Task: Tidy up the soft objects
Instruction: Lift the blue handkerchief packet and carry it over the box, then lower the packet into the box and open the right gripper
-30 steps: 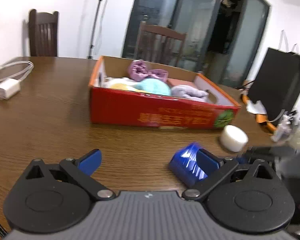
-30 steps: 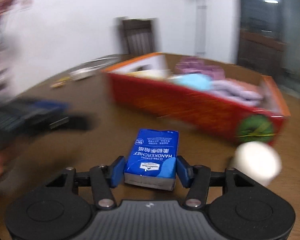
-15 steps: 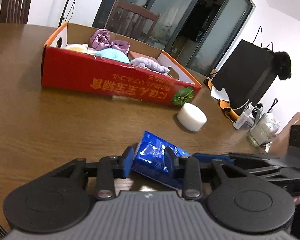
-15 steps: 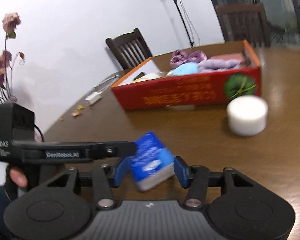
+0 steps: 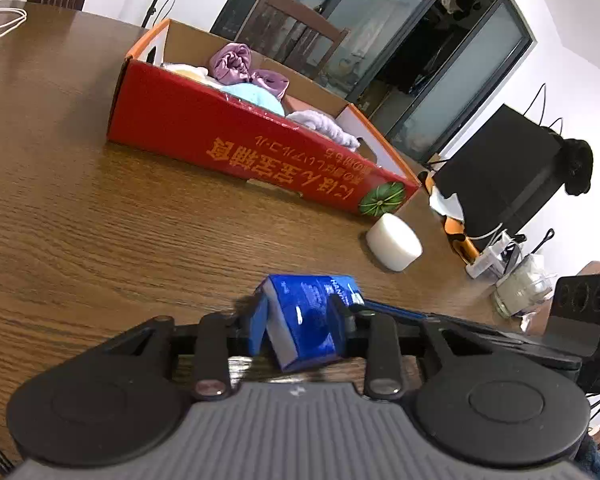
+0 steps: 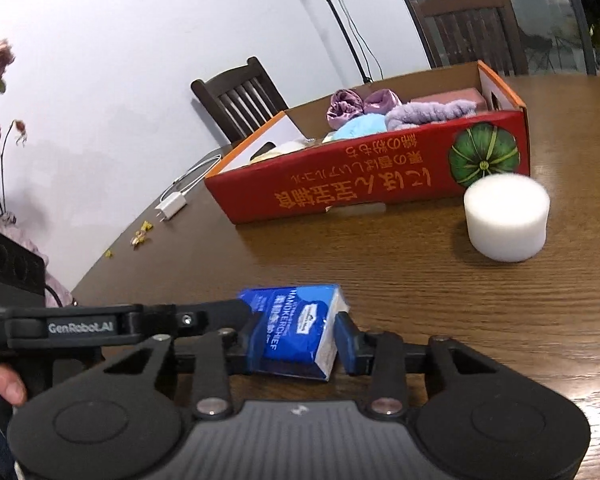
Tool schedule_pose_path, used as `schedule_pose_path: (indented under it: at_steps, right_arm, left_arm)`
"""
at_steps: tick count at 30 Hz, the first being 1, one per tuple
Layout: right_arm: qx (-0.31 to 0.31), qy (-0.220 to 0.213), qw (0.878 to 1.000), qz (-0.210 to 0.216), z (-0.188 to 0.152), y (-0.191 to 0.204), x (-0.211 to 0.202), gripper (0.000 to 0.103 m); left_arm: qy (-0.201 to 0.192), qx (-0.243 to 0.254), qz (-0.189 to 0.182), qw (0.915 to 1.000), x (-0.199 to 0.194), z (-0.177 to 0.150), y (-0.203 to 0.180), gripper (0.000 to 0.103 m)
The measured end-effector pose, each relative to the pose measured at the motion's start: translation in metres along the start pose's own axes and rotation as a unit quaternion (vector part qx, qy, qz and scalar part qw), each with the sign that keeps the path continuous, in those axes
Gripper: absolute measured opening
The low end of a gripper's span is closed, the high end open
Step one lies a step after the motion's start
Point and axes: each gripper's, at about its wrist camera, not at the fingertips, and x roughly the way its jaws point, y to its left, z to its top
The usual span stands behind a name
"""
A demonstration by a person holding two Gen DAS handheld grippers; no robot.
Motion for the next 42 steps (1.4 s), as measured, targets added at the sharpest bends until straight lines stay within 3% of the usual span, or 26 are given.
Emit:
schedule_pose_path:
  at_steps: [2, 5, 9, 12, 15, 18, 24, 29, 33, 36, 38, 40, 42]
  right_arm:
    - [0.003, -0.002, 1.000, -0.004, 0.001, -0.001, 0.001, 0.028]
    - [0.015, -0.021, 1.000, -0.003, 0.014, -0.002, -0.007, 0.022]
    - [-0.022, -0.073, 0.997, 0.009, 0.064, 0.007, -0.022, 0.022]
    - [-0.052, -0.094, 0.994, 0.001, 0.110, 0.010, -0.013, 0.021]
    - [-0.036, -0.078, 0.996, 0.002, 0.149, -0.002, 0.020, 0.022]
    - [-0.005, -0.030, 1.000, -0.008, 0.169, -0.023, 0.061, 0.022]
    - [0.030, 0.037, 0.997, -0.057, 0.174, -0.054, 0.094, 0.022]
    - [0.018, 0.078, 0.994, -0.072, 0.167, -0.059, 0.117, 0.023]
    - [0.016, 0.083, 0.993, -0.077, 0.168, -0.060, 0.124, 0.023]
    - [0.022, 0.082, 0.993, -0.077, 0.168, -0.061, 0.123, 0.022]
    - [0.021, 0.071, 0.994, -0.075, 0.170, -0.059, 0.112, 0.026]
    - [0.016, 0.055, 0.996, -0.068, 0.176, -0.056, 0.096, 0.040]
    - [0.009, 0.033, 0.997, -0.063, 0.184, -0.049, 0.071, 0.041]
  left_arm:
    - [-0.007, 0.001, 0.009, 0.9999, -0.001, 0.002, -0.002, 0.024]
    - [-0.031, -0.007, -0.009, 0.9994, -0.008, 0.019, -0.004, 0.022]
    - [-0.088, 0.031, -0.019, 0.9954, -0.016, 0.072, -0.024, 0.022]
    - [-0.115, 0.050, 0.003, 0.9921, -0.003, 0.119, -0.031, 0.022]
    - [-0.106, 0.054, 0.032, 0.9924, 0.026, 0.153, -0.028, 0.022]
    - [-0.058, 0.038, 0.060, 0.9958, 0.066, 0.171, -0.017, 0.022]
    - [0.028, 0.057, 0.086, 0.9943, 0.125, 0.165, -0.012, 0.022]
    - [0.029, 0.109, 0.121, 0.9863, 0.137, 0.156, -0.015, 0.022]
    - [0.034, 0.128, 0.126, 0.9832, 0.143, 0.154, -0.014, 0.023]
    - [0.035, 0.120, 0.116, 0.9854, 0.133, 0.156, -0.015, 0.035]
    - [0.029, 0.106, 0.113, 0.9875, 0.118, 0.159, -0.017, 0.048]
    - [0.007, 0.114, 0.111, 0.9872, 0.095, 0.159, -0.026, 0.049]
    - [-0.020, 0.134, 0.110, 0.9847, 0.070, 0.160, -0.039, 0.049]
